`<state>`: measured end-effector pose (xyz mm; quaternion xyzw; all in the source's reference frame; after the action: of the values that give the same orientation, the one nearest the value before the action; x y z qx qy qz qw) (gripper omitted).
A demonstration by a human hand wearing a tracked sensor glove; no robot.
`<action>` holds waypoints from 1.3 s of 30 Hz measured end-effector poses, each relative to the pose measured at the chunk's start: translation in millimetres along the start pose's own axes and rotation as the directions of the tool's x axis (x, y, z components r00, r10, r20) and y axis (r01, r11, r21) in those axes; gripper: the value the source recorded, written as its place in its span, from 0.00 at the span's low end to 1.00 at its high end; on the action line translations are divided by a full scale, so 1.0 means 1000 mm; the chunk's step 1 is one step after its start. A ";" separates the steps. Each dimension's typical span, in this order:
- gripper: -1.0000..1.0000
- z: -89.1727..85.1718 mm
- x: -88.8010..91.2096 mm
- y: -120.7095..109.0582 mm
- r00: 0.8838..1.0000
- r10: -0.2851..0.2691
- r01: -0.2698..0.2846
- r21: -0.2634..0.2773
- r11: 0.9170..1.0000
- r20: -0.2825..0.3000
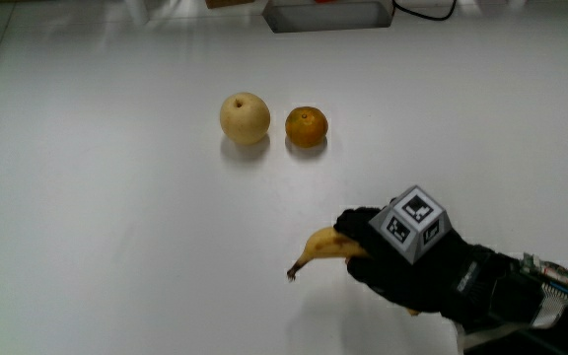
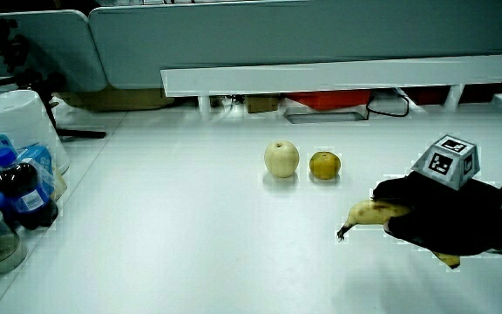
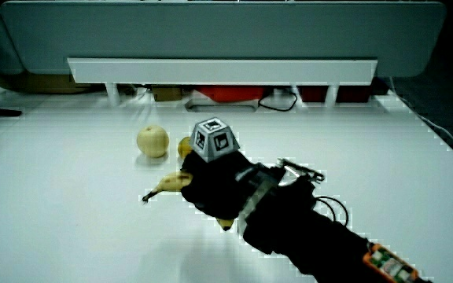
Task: Place banana
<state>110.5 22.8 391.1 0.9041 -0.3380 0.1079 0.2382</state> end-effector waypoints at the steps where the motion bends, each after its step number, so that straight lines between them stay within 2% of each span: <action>1: 0.50 -0.002 -0.003 -0.002 1.000 0.008 -0.008 -0.003 1.000 -0.014; 2: 0.50 -0.003 -0.007 -0.003 0.999 0.019 -0.020 -0.013 1.000 -0.043; 4: 0.50 -0.009 -0.013 -0.006 0.999 0.035 -0.035 -0.015 0.999 0.002; 6: 0.50 -0.011 -0.020 -0.009 0.999 0.044 -0.044 -0.045 0.998 -0.012; 7: 0.50 -0.014 -0.023 -0.009 0.999 0.049 -0.050 -0.039 0.998 -0.008; 8: 0.50 -0.015 -0.027 -0.010 0.997 0.050 -0.046 -0.072 0.996 0.054; 11: 0.50 -0.024 -0.031 -0.012 0.997 0.067 -0.064 -0.061 0.996 0.045; 13: 0.50 -0.026 -0.035 -0.013 0.998 0.064 -0.062 -0.072 0.995 0.023; 14: 0.50 -0.029 -0.036 -0.013 0.997 0.061 -0.057 -0.083 0.995 0.050; 17: 0.50 -0.034 -0.038 -0.012 0.998 0.052 -0.049 -0.108 0.993 0.032; 18: 0.50 -0.036 -0.039 -0.012 0.998 0.054 -0.051 -0.091 0.995 0.033; 20: 0.50 -0.040 -0.039 -0.010 0.999 0.048 -0.045 -0.098 0.994 0.022; 29: 0.50 -0.058 -0.043 -0.002 0.997 0.061 -0.055 -0.135 0.989 0.040; 39: 0.50 -0.079 -0.047 0.005 0.991 0.081 -0.053 -0.247 0.967 0.102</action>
<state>69.5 85.7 444.7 0.8606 -0.3920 0.0229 0.3245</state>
